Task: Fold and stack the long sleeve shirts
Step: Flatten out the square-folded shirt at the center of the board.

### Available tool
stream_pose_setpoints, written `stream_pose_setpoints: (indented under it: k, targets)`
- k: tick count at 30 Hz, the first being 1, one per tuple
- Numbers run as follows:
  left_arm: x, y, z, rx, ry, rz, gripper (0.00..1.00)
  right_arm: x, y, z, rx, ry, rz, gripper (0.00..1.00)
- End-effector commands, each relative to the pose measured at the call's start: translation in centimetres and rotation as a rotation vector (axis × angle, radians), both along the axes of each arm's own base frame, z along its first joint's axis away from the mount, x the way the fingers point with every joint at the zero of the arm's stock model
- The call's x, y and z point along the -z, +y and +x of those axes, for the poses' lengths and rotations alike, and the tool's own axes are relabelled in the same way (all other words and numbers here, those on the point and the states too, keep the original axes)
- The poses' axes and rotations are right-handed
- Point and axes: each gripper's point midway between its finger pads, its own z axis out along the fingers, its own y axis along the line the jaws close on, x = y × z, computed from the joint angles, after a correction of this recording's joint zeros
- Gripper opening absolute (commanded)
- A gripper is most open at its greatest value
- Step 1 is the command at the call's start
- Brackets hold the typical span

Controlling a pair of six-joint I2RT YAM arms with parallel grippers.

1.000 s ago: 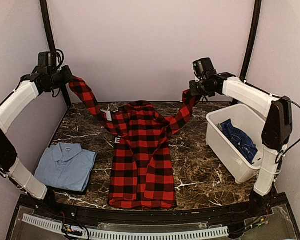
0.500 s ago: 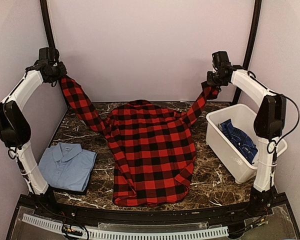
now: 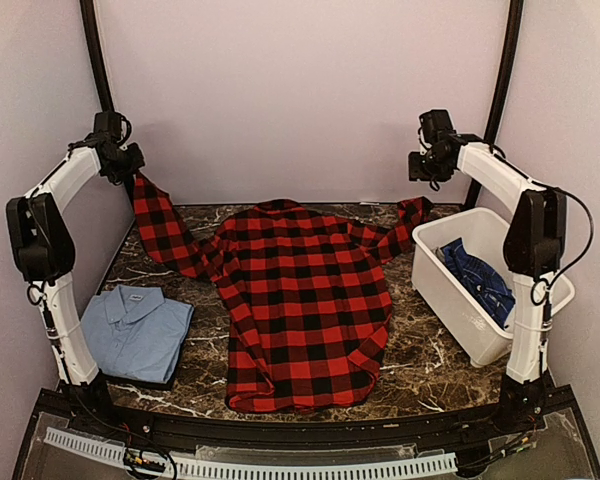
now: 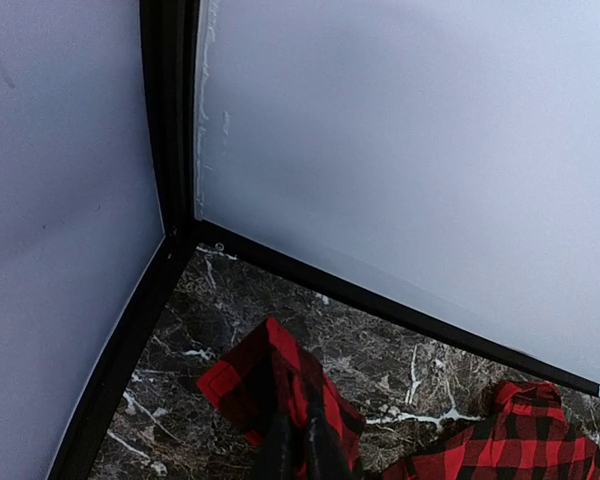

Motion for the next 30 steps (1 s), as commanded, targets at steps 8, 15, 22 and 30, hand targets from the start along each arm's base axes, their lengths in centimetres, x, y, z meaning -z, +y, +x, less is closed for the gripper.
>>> stream_pose_setpoints:
  k: [8,15,22,30]
  targets:
    - [3.6,-6.0,-1.1,0.160,0.118,-0.059,0.62,-4.6,9.8,-7.3,-0.217,-0.044,0.057,0.64]
    - [4.8,-13.8,-5.8,0.299,0.131,-0.113,0.68,-1.2,16.4,-15.3,-0.369,0.025,0.143,0.64]
    - [9.6,-21.0,-11.9,0.431,0.191,-0.288,0.56,3.6,20.0,-22.5,-0.459,0.132,0.208,0.63]
    - [15.7,-26.4,-16.4,0.547,0.300,-0.445,0.42,10.6,21.7,-29.1,-0.521,0.291,0.262,0.62]
